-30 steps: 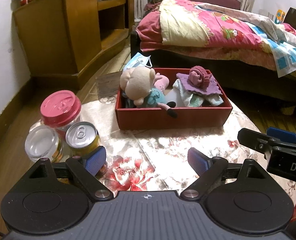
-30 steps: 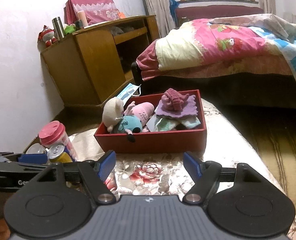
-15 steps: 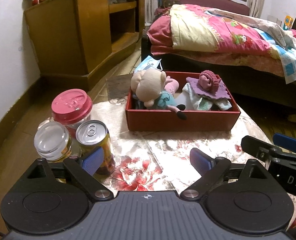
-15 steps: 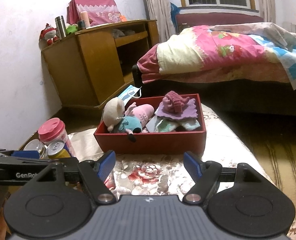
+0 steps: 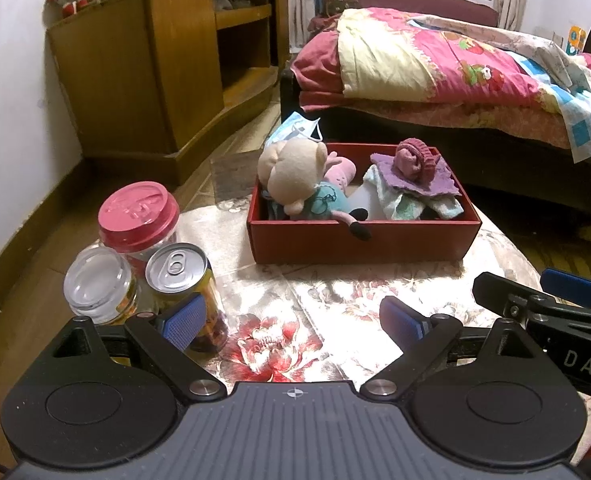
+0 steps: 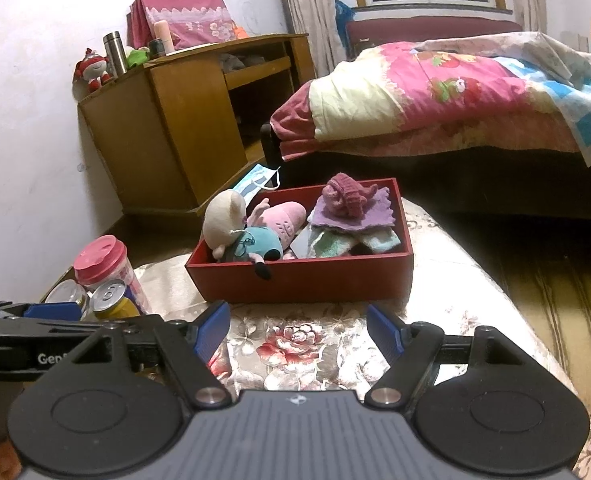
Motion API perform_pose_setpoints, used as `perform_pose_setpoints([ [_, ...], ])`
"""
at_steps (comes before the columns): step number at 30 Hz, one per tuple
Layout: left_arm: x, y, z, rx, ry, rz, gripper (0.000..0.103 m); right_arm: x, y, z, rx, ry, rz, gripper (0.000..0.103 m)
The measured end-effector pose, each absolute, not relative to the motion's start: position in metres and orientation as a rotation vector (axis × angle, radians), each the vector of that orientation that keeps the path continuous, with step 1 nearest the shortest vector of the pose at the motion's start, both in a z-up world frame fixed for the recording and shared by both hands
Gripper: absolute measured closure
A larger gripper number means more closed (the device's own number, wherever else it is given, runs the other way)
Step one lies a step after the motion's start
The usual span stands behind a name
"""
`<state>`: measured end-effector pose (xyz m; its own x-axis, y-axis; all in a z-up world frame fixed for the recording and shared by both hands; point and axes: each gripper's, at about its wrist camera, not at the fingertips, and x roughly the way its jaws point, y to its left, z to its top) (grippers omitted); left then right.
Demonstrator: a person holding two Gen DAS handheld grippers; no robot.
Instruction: Organize soft objects
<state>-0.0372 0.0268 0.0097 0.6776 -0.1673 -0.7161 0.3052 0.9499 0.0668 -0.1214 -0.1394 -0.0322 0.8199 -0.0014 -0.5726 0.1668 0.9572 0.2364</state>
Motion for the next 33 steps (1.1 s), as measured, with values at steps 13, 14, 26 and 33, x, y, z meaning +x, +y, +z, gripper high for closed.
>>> perform_pose_setpoints([
  [13,-0.0369,0.0247,0.0087,0.190,0.781,-0.262,0.013,-0.1214,-0.1410,-0.0328,0.285,0.607,-0.101,0.055],
  [14,-0.0369,0.0247,0.0087,0.190,0.781,-0.262,0.013,-0.1214,-0.1410,-0.0328,0.285,0.608,-0.101,0.055],
  [26,-0.0369,0.0246,0.0081,0.191,0.781,-0.261,0.013,-0.1215,-0.1408,-0.0330,0.285,0.607,-0.102,0.055],
  [33,-0.0370,0.0246,0.0083,0.190,0.781,-0.261,0.013,-0.1215,-0.1407,-0.0330,0.285,0.607,-0.102,0.055],
])
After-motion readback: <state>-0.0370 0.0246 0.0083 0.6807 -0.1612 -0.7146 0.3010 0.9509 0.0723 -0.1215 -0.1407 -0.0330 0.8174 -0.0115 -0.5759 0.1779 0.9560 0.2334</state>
